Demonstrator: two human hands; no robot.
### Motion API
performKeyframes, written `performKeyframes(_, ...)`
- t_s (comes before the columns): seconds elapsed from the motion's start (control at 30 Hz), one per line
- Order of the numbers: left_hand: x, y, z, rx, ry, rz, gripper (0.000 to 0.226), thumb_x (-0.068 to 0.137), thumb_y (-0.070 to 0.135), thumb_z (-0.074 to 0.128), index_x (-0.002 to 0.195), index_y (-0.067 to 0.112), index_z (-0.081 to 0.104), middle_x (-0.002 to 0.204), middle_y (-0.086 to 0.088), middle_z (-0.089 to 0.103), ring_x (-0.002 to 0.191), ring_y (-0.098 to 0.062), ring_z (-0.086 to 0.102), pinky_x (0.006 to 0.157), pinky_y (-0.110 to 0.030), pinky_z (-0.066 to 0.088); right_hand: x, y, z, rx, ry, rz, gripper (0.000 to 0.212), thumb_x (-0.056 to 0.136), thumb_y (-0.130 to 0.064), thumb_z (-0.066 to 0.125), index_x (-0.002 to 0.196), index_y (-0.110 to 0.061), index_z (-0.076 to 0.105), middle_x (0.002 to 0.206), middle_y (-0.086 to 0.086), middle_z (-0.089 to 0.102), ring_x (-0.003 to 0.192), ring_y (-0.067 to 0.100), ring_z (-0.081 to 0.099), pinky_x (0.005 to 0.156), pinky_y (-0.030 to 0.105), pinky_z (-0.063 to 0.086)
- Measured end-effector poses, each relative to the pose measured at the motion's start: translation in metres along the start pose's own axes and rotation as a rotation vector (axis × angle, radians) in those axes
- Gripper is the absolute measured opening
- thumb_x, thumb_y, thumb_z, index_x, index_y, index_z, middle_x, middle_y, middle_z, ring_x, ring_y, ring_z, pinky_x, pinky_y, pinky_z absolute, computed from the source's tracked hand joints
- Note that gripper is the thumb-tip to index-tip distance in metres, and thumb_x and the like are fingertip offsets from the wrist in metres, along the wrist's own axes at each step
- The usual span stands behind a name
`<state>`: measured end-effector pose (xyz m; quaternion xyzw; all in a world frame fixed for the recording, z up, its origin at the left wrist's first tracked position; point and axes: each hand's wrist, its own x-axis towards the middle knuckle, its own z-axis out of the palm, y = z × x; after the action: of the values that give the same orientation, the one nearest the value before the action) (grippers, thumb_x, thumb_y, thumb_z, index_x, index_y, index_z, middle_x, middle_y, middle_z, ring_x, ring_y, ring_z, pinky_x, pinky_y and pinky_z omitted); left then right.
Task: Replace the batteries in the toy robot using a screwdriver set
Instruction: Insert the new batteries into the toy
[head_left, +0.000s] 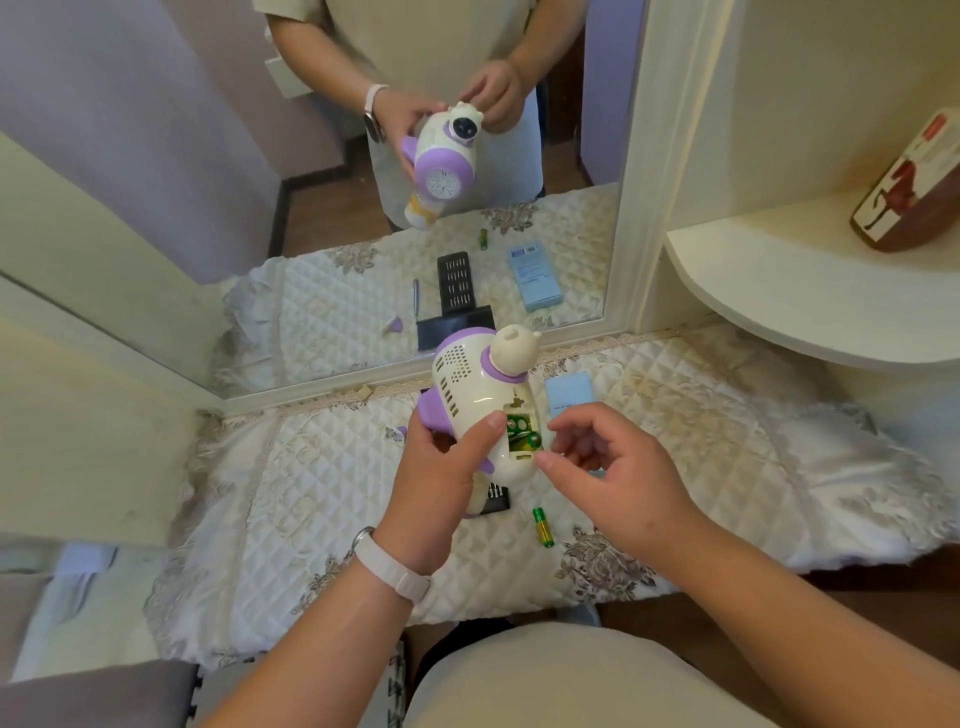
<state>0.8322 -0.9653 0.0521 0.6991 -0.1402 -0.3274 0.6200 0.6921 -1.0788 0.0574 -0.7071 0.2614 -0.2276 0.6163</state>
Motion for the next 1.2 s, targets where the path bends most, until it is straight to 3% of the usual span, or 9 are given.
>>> performKeyframes(0.1,0.002,-0.005,-0.007,-0.054,-0.008,-0.063,0.065,0.07,0.04,0.08,0.124,0.014,0.057,0.116,-0.016,0.07,0.105,-0.038,0.069,0.091,-0.055,0.056,-0.004,0.016,0.002,0.019,-0.022,0.054,0.022,0.083,-0.014,0.074,0.094,-0.029,0.064,0.084,-0.002,0.066,0.074,0.015,0.06,0.067,0.02,0.05)
performKeyframes(0.27,-0.001,-0.01,-0.019,-0.151,-0.074,-0.109,0.057,0.087,0.026,0.068,0.136,0.003,0.047,0.124,-0.028,0.064,0.094,-0.04,0.072,0.066,-0.031,0.056,-0.004,0.051,0.014,-0.004,-0.023,0.166,0.015,0.087,-0.017,0.069,0.091,-0.03,0.064,0.078,-0.008,0.062,0.067,0.005,0.056,0.063,0.018,0.049)
performKeyframes(0.37,-0.003,-0.009,-0.022,-0.147,-0.056,-0.117,0.051,0.09,0.019,0.066,0.134,0.003,0.048,0.122,-0.024,0.066,0.084,-0.024,0.075,0.061,-0.025,0.056,0.001,0.087,0.023,-0.307,-0.147,0.28,0.008,0.09,-0.027,0.064,0.097,-0.029,0.06,0.085,-0.009,0.06,0.066,0.003,0.054,0.063,0.017,0.047)
performKeyframes(0.5,-0.001,-0.016,-0.033,-0.165,-0.021,-0.122,0.058,0.083,0.026,0.072,0.134,0.007,0.051,0.124,-0.024,0.066,0.103,-0.043,0.069,0.079,-0.045,0.059,0.002,0.135,0.034,-0.549,-0.308,0.413,0.023,0.09,-0.033,0.06,0.11,-0.023,0.057,0.089,-0.005,0.059,0.075,0.011,0.058,0.07,0.03,0.05)
performKeyframes(0.63,-0.004,-0.023,-0.046,-0.178,0.042,-0.136,0.066,0.08,0.035,0.077,0.135,0.009,0.051,0.128,-0.026,0.063,0.114,-0.051,0.061,0.096,-0.068,0.047,-0.004,0.157,0.044,-0.679,-0.398,0.434,0.032,0.088,-0.039,0.061,0.114,-0.024,0.054,0.092,-0.004,0.06,0.081,0.014,0.058,0.07,0.031,0.048)
performKeyframes(0.83,-0.013,-0.027,-0.055,-0.185,0.048,-0.151,0.07,0.082,0.036,0.077,0.139,0.005,0.048,0.131,-0.028,0.06,0.116,-0.053,0.059,0.097,-0.068,0.046,-0.001,0.164,0.057,-0.822,-0.399,0.394,0.032,0.088,-0.036,0.059,0.117,-0.023,0.054,0.105,0.001,0.061,0.091,0.021,0.06,0.076,0.035,0.05)
performKeyframes(0.97,-0.016,-0.029,-0.059,-0.186,0.067,-0.143,0.068,0.08,0.036,0.077,0.137,0.008,0.051,0.128,-0.026,0.062,0.115,-0.05,0.061,0.097,-0.066,0.048,0.0,0.161,0.05,-0.754,-0.397,0.409,0.014,0.088,-0.027,0.059,0.1,-0.02,0.061,0.088,-0.001,0.06,0.072,0.015,0.06,0.069,0.035,0.053)
performKeyframes(1.07,-0.014,-0.029,-0.058,-0.195,0.064,-0.128,0.066,0.081,0.037,0.075,0.136,0.008,0.052,0.127,-0.027,0.063,0.115,-0.051,0.06,0.097,-0.067,0.047,0.0,0.152,0.042,-0.663,-0.328,0.391,0.002,0.089,-0.021,0.06,0.091,-0.021,0.06,0.085,-0.002,0.058,0.065,0.006,0.057,0.057,0.023,0.046)
performKeyframes(1.2,-0.011,-0.026,-0.049,-0.207,0.039,-0.134,0.067,0.08,0.038,0.075,0.136,0.009,0.052,0.128,-0.025,0.063,0.113,-0.049,0.062,0.097,-0.064,0.049,0.002,0.134,0.036,-0.573,-0.225,0.338,0.011,0.085,-0.015,0.063,0.091,-0.024,0.059,0.09,-0.002,0.056,0.072,0.006,0.054,0.06,0.017,0.039)
